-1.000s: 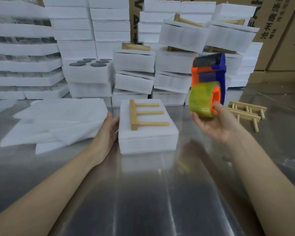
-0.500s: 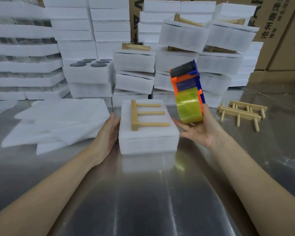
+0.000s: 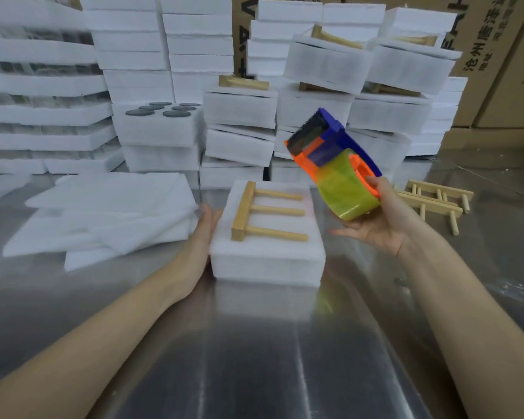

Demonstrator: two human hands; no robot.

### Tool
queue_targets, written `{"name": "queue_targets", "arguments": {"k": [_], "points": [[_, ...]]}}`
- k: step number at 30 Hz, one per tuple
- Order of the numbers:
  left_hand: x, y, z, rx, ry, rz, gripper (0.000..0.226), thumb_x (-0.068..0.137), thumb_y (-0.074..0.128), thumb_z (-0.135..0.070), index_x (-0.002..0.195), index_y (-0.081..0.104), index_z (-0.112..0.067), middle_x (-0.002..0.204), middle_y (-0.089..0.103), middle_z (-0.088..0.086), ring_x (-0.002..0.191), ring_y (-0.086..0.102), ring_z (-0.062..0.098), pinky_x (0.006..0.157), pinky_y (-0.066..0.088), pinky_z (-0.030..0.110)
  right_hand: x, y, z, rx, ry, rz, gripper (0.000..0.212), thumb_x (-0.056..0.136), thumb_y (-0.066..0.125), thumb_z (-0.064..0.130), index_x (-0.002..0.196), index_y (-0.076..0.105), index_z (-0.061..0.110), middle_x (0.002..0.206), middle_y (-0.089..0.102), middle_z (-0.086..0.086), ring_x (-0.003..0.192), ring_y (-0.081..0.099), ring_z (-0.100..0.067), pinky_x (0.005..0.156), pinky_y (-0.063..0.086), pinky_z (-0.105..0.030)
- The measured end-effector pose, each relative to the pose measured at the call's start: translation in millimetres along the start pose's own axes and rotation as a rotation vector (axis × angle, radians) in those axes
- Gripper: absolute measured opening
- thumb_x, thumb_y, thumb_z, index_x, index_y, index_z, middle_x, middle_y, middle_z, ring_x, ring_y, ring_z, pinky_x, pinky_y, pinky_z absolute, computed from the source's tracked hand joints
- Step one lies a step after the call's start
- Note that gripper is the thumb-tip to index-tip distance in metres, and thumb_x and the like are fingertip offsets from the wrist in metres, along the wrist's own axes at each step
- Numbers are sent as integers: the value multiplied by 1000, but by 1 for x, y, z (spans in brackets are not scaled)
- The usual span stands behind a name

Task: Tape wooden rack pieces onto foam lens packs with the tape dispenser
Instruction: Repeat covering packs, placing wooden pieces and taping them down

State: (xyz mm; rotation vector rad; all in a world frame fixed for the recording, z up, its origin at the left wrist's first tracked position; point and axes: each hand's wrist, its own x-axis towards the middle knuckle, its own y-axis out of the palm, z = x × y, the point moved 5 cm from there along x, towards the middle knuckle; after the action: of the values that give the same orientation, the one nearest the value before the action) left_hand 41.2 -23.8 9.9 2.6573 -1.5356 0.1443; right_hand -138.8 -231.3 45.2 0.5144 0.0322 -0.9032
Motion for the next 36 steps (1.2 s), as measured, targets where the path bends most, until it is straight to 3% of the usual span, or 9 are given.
{"name": "queue_targets", "arguments": {"k": [3,5,8,11,14,18,23,31,36], "points": [[-2,3,-1,54,26,-71,60,95,6,-60,107,59,-35,106,70,-12,95,65,-5,81,49,12,2,7,-6,26,-19,21,41,95,50,44,131,49,22,122,62,-16,89,72,-37,90,46,-66],[-6,5,-4,46,23,-54,56,91,10,-66,101,58,-38,97,71,-21,91,64,-8,72,49,9,2,10,-9,69,-30,31,35,95,49,43,124,53,23,115,65,-16,87,72,-38,84,50,-64],[-10,4,-7,-18,46,64,80,73,40,-83,127,54,-27,125,65,-11,116,59,7,93,48,20,1,15,-10,140,-27,51,29,96,48,42,115,57,23,107,68,-17,88,71,-41,68,56,-60],[-13,-3,-4,142,47,103,119,40,72,-84,142,27,-44,145,33,-32,135,35,-3,110,31,24,2,18,-11,184,-27,46,23,97,47,42,107,56,24,111,64,-17,90,69,-44,85,48,-67],[-13,-2,-5,349,49,53,136,43,71,-80,151,0,-38,146,6,-39,136,16,-13,112,20,20,1,21,-13,258,-60,51,25,96,50,41,110,56,22,110,66,-18,89,70,-42,80,52,-63],[-15,14,-9,381,150,19,94,53,69,-67,133,20,-53,131,29,-49,115,30,-32,88,27,-5,0,23,-20,384,-122,57,30,96,52,39,116,56,18,102,72,-18,85,73,-34,71,59,-51],[-14,9,-5,464,61,-36,147,30,53,-98,153,7,-33,156,12,-22,142,14,-3,111,18,21,-1,23,-22,335,-142,44,33,96,52,40,122,55,20,116,67,-16,95,71,-33,80,58,-48],[-15,3,-3,497,42,-6,110,64,65,-71,152,7,-39,158,15,-18,142,25,8,116,26,31,-8,29,-22,211,-185,59,38,99,47,41,130,50,21,124,64,-14,103,69,-29,80,59,-43],[-16,6,-8,541,94,-29,108,63,63,-63,152,9,-35,159,3,-23,143,8,-4,116,14,23,-11,31,-20,171,-225,22,25,99,45,40,116,55,24,118,65,-10,99,69,-27,84,58,-44]]}}
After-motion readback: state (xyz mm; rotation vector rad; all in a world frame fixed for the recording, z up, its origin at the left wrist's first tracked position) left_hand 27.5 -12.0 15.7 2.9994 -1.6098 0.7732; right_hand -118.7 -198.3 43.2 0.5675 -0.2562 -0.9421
